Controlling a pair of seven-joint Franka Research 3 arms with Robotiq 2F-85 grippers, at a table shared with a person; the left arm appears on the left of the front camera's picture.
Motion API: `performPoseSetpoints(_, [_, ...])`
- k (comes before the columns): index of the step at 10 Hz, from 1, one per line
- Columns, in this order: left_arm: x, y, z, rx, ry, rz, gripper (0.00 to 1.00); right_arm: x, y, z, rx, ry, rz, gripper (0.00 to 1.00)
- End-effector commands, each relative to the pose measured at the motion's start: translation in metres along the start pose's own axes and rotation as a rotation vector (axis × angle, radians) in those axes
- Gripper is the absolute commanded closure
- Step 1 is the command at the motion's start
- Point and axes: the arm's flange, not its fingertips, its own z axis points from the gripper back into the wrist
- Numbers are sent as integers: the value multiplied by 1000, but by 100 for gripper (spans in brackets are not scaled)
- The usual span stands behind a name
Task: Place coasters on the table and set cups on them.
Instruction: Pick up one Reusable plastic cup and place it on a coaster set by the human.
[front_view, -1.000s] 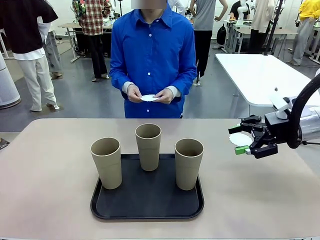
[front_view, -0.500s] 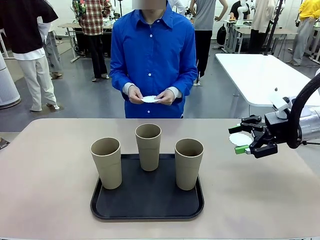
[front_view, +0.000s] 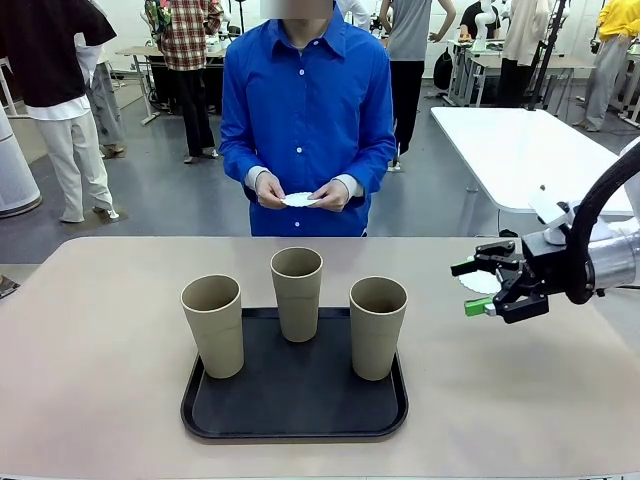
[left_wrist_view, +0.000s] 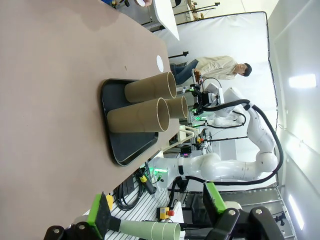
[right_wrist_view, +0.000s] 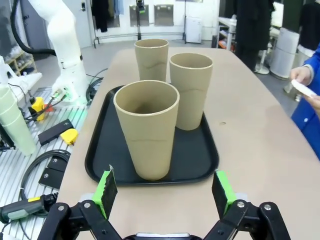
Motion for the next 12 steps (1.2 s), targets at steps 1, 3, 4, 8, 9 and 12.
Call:
performPoseSetpoints(1, [-1,-1,1,-4,-1,-3,0,-19,-15,-12,44,-77,-30,0])
performPoseSetpoints(3, [-1,-1,1,-4,-1,-3,0,-28,-13,-24,96,-131,26,0])
performPoseSetpoints(4, [-1,-1,1,-4,-1,-3,0,-34,-13,-33,131,-123,34,0])
performPoseSetpoints(8, [-1,-1,1,-4,-1,-3,0,-67,-29,-72,168,-89,-42,0])
performPoseSetpoints(9, [-1,-1,1,-4,-1,-3,0,-69,-32,-77,165,-84,-51,0])
performPoseSetpoints(12, [-1,-1,1,-4,-1,-3,0,-68,-31,-86,177,-86,-46,0])
